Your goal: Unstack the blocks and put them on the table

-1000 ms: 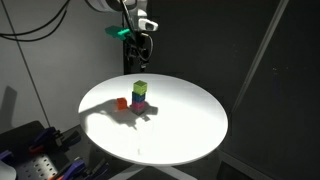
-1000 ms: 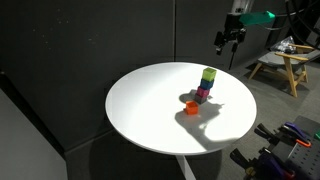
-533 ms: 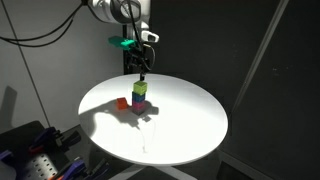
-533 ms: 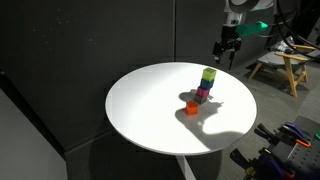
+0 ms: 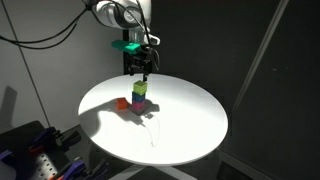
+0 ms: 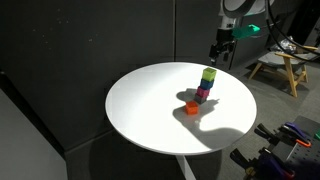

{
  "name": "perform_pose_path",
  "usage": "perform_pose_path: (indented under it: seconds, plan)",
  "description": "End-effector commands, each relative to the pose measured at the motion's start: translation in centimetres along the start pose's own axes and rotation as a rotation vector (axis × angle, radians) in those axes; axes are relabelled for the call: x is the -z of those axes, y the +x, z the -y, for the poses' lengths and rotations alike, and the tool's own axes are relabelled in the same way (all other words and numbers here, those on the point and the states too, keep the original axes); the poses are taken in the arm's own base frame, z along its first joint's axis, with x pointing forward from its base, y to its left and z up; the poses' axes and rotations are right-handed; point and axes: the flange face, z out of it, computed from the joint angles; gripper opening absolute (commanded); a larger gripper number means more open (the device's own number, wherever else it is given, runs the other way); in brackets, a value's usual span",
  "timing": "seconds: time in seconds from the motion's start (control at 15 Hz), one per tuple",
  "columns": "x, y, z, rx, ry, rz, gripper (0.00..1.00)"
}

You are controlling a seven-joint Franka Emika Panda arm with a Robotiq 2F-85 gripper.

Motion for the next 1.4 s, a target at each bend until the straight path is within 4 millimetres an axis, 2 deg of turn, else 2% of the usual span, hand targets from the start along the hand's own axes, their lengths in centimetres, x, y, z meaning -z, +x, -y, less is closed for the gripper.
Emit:
perform_pose_path:
  seconds: [0.0, 0.07, 0.53, 0.87, 1.33]
  plan:
    - [0.5, 1.0, 0.3, 0.041, -0.001, -0.02, 1.0]
    - [0.1, 0.3, 0.2, 0.014, -0.001, -0.009, 1.0]
    - [0.0, 0.3, 0.3, 0.012, -0.001, -0.013, 1.0]
    - [-0.2, 1.3, 0.7, 0.02, 0.001, -0.044, 1.0]
    - [-3.0, 3.1, 1.7, 0.046, -0.001, -0.055, 1.0]
